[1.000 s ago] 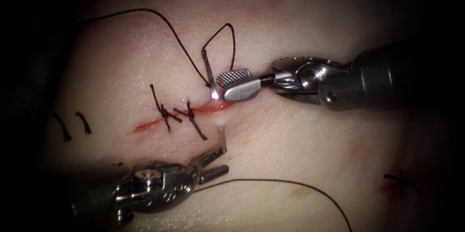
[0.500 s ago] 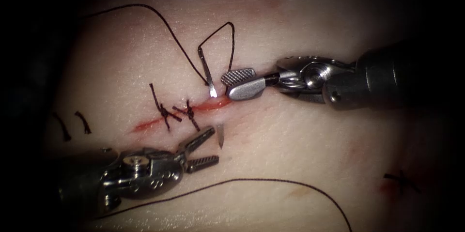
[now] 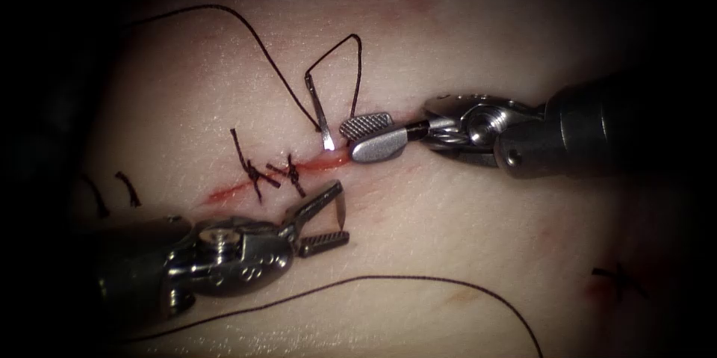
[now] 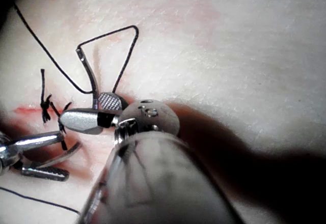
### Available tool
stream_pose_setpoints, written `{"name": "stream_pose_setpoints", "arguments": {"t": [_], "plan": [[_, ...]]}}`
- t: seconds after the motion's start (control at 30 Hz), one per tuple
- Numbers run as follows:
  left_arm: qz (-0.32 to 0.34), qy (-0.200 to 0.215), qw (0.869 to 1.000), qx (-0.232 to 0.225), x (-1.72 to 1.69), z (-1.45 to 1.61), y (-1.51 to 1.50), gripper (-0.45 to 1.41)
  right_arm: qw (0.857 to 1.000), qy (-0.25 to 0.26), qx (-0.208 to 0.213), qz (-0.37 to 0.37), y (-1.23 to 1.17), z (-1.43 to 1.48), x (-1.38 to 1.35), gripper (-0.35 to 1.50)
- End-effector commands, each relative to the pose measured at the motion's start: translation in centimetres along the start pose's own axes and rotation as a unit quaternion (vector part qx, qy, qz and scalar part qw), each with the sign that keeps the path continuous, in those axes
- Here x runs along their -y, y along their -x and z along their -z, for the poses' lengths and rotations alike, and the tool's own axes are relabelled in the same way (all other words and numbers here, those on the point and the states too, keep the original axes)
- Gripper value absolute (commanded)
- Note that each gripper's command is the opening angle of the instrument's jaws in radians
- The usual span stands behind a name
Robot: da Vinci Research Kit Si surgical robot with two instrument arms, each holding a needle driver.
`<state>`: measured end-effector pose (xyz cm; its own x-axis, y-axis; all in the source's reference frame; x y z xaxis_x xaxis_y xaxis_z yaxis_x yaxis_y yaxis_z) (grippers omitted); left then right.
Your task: Wound Closure
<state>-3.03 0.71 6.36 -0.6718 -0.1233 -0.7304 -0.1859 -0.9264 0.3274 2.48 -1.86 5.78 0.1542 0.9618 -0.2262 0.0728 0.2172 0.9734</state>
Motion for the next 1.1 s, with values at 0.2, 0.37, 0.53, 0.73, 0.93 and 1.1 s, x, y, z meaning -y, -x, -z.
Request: {"name": "stream_pose_setpoints", "arguments": {"t": [0.2,0.37,0.53,0.73,0.93,1.1], "plan": [[-0.005,0.003,1.000,-0.019,-0.01,-0.15,0.04,0.27,1.000,-0.004,-0.002,-0.001,0.07,-0.05,-0.02,1.06],[-0.007,0.002,1.000,-0.028,0.06,-0.22,0.14,0.12,1.000,-0.005,-0.008,-0.001,0.07,-0.02,0.00,1.06],[0.006,0.015,0.999,-0.040,0.06,-0.26,0.21,-0.45,1.000,-0.006,-0.011,-0.003,0.07,0.01,0.04,1.06],[0.091,0.069,0.988,-0.102,-0.03,-0.24,0.11,-0.45,1.000,-0.010,-0.011,-0.005,0.06,0.06,0.09,1.06],[0.215,0.136,0.953,-0.165,-0.11,-0.18,-0.11,-0.45,1.000,-0.013,-0.013,-0.003,0.06,0.08,0.13,1.06],[0.319,0.186,0.911,-0.186,-0.11,-0.08,-0.25,-0.45,1.000,-0.013,-0.013,0.000,0.07,0.10,0.13,1.05]]}}
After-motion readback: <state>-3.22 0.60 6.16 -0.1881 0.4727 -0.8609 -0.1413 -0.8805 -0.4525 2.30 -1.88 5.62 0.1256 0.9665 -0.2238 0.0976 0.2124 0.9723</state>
